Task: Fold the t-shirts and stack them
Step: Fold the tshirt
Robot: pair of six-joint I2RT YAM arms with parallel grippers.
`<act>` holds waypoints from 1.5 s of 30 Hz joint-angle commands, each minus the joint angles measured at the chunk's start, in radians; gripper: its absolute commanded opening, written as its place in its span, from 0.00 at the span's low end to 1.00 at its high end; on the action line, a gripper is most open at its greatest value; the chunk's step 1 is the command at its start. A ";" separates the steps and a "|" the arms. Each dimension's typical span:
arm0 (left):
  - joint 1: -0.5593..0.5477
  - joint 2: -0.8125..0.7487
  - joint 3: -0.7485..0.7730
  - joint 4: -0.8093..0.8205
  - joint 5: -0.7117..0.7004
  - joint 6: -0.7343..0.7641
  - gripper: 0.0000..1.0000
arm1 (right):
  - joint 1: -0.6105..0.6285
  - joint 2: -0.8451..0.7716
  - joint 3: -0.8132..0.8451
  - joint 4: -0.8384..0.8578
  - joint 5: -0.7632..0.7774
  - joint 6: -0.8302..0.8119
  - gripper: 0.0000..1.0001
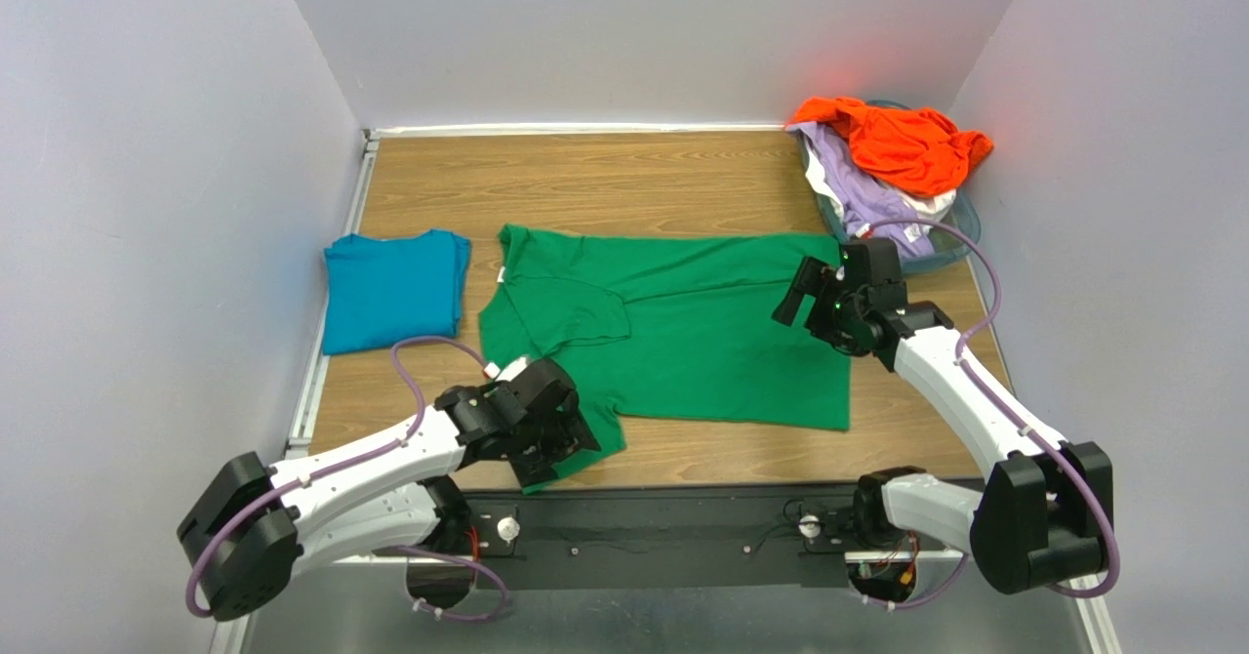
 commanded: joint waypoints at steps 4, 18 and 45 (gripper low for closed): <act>-0.003 0.145 0.057 -0.006 -0.113 0.003 0.80 | -0.005 -0.002 -0.018 -0.021 -0.019 -0.010 1.00; -0.003 0.241 0.155 -0.087 -0.168 0.040 0.05 | -0.005 -0.103 -0.084 -0.042 0.011 0.073 1.00; -0.003 0.052 0.126 0.002 -0.162 0.124 0.00 | -0.005 -0.432 -0.337 -0.353 -0.010 0.506 1.00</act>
